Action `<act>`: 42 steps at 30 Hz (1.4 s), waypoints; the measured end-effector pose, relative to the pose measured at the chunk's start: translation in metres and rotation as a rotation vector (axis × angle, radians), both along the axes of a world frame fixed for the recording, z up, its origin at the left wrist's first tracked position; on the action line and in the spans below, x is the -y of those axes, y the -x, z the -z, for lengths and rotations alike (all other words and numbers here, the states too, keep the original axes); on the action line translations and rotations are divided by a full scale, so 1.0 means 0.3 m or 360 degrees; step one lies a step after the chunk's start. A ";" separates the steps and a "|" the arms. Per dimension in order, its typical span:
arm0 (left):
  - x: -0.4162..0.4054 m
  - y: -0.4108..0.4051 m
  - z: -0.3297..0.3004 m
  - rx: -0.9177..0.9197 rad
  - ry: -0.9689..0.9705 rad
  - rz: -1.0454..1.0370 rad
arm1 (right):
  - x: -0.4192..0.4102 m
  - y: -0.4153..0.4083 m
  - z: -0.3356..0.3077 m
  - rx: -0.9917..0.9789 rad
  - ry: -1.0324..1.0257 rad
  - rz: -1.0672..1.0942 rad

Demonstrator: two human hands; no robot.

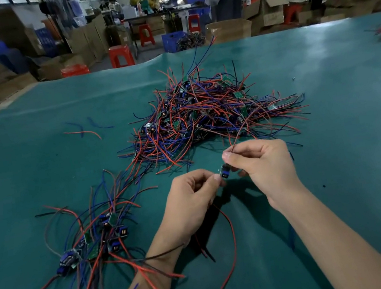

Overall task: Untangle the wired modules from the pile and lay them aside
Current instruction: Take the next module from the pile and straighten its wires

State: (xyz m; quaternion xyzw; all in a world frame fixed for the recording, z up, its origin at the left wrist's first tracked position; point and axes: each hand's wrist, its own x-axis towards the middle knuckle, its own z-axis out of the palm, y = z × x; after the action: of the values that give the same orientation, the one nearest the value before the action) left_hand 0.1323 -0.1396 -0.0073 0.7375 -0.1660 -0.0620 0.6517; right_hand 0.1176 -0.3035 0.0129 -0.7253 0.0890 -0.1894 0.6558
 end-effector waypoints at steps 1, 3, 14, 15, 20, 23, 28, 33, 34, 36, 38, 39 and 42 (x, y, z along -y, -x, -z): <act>0.000 0.000 0.000 0.0004 0.0003 0.0014 | 0.011 -0.006 0.003 0.0024 0.0056 0.0092; 0.002 0.000 0.001 0.0013 -0.0010 0.0042 | 0.042 -0.017 0.007 0.0089 0.0041 0.0275; 0.011 0.000 -0.005 -0.0082 0.0160 -0.0118 | 0.078 -0.019 0.004 -0.0002 -0.0141 0.0513; 0.012 0.002 -0.006 -0.0096 0.0170 -0.0100 | 0.030 -0.014 0.008 -0.0072 0.0005 0.0223; 0.008 0.009 -0.011 -0.0086 0.0138 0.0013 | -0.060 0.006 0.013 0.0069 0.0434 -0.0098; 0.006 0.008 -0.013 -0.0031 0.0058 0.0076 | -0.005 0.004 -0.011 0.0100 0.0303 0.0035; 0.004 0.017 -0.018 0.0010 -0.0054 0.0193 | 0.093 0.017 -0.082 0.0209 0.0120 0.0228; 0.005 0.020 -0.021 -0.0003 -0.0087 0.0230 | 0.176 0.054 -0.150 0.0201 -0.0008 0.0255; 0.004 0.021 -0.021 -0.0019 -0.0086 0.0231 | 0.200 0.068 -0.162 0.0175 0.0015 0.0262; 0.002 0.020 -0.020 -0.0056 -0.0048 0.0209 | 0.267 0.089 -0.184 0.0130 0.0103 0.0364; 0.001 0.017 -0.019 -0.0082 0.0013 0.0163 | 0.357 0.107 -0.213 0.0075 0.0285 0.0553; 0.001 0.017 -0.021 -0.0088 0.0031 0.0148 | 0.406 0.109 -0.226 0.0005 0.0467 0.0653; 0.002 0.020 -0.024 -0.0100 0.0024 0.0147 | 0.518 0.109 -0.240 -0.0499 0.1248 0.0767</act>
State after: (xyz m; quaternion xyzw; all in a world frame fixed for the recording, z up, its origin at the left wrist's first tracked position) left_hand 0.1263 -0.1402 -0.0002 0.7218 -0.1799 -0.1138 0.6585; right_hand 0.0849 -0.4588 0.0848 -0.8964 0.2741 -0.2435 0.2492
